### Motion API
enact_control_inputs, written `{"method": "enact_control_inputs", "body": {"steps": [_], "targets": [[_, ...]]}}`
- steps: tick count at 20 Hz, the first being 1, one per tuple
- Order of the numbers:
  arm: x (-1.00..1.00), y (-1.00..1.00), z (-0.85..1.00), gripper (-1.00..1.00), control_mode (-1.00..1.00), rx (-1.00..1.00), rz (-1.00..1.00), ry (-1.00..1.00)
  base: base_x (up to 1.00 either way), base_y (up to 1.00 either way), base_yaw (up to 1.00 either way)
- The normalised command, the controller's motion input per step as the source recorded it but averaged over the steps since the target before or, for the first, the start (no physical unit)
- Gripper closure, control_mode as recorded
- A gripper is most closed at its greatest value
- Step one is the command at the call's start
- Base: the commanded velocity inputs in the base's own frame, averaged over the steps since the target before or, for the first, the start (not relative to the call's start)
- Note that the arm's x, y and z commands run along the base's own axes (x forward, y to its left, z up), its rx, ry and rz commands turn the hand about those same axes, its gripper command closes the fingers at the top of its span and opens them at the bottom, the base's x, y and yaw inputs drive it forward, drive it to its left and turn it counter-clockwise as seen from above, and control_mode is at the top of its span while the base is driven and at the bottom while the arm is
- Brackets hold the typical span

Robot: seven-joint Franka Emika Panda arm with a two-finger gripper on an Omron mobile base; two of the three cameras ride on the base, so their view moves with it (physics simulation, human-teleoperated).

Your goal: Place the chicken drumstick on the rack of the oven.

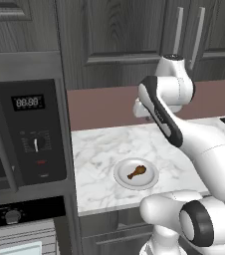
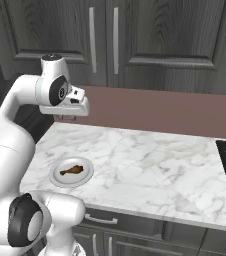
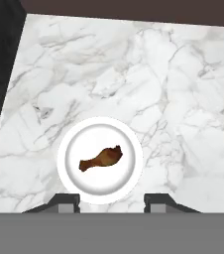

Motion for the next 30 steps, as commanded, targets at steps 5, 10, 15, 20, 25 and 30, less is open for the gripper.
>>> {"method": "enact_control_inputs", "body": {"steps": [5,10,15,20,25,30], "targets": [[-0.15,0.49,-0.22,-1.0,-1.0,-0.02,-0.13,-0.03,0.0,0.0,0.0],[-0.23,0.19,-0.57,-1.0,-1.0,0.08,-0.29,-0.03,0.0,0.0,0.0],[0.0,0.0,-0.7,-1.0,-1.0,0.19,-0.39,0.03,0.0,0.0,0.0],[0.03,-0.02,-0.61,-1.0,-1.0,0.03,-0.25,0.1,0.0,0.0,0.0],[0.1,0.0,-0.55,-1.0,-1.0,0.0,-0.13,0.09,0.0,0.0,0.0],[0.18,-0.02,-0.47,-1.0,-1.0,0.0,-0.05,0.04,0.0,0.0,0.0]]}}
